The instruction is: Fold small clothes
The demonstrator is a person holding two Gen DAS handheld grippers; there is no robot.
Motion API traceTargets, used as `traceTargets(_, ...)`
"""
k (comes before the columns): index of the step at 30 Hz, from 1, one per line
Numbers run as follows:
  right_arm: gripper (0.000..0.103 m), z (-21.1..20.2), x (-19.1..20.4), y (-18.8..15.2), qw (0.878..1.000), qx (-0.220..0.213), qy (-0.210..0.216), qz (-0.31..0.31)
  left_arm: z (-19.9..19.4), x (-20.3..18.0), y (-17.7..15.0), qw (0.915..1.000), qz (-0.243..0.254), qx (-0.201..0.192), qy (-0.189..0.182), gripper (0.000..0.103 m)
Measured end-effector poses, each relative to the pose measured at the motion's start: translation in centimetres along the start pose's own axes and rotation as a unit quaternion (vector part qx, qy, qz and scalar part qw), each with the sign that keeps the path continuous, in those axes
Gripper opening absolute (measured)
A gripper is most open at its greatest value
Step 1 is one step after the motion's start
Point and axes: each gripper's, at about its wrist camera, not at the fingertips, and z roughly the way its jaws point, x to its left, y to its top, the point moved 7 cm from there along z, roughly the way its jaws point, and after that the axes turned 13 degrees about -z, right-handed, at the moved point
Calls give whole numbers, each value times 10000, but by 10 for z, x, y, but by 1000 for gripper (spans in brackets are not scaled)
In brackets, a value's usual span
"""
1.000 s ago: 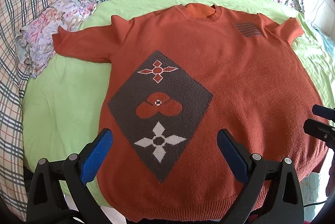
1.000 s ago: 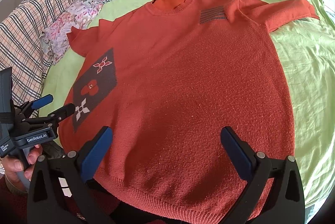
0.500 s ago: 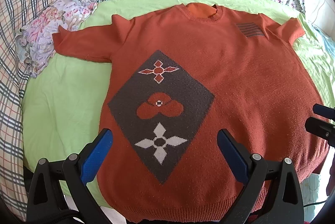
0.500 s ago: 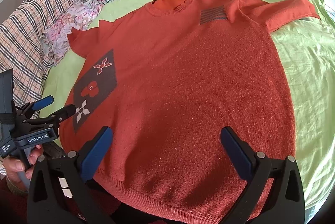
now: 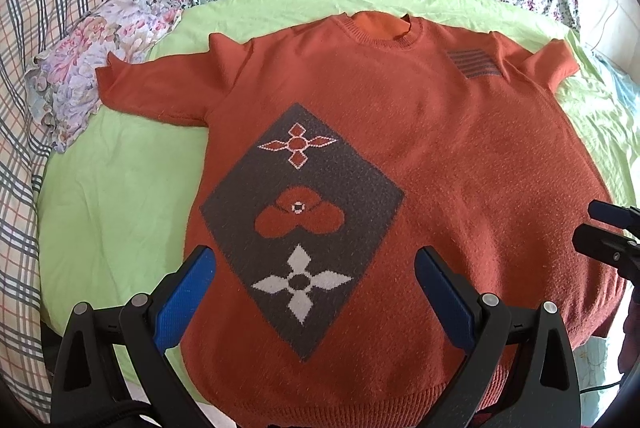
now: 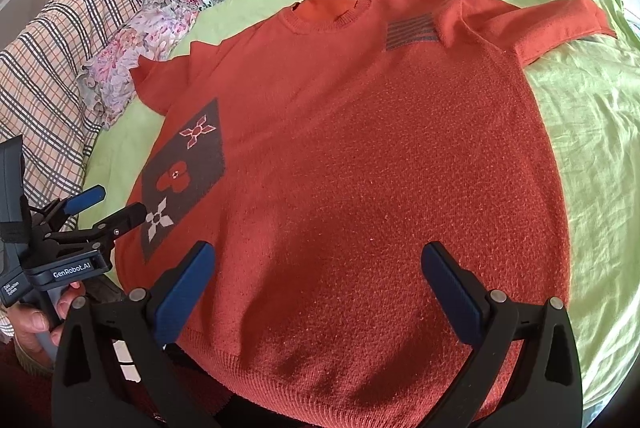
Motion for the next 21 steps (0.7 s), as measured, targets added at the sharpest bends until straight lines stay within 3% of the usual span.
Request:
traceTargets(2,103,2,-1,-2,9999,143,40,81,1,-1,2,10000,23,-36,14,100)
traceTargets(6,103,2,-6,-1,9997,149,66,156,6,0,4,9999,6,164,-4,100)
traceTargets(10,103,2,-17,0,9995,55,118,285,10,-2,12,9999,5,97,-84,100)
traceTargets(14,103,-2,-43,6,9969,-117,293,727,15,-5,22,10000,56,5,-52,100)
traceTargets(21,103,-13,-111,21,9911,-574,90,1197,35,-9,38,9999,79,142,52,100)
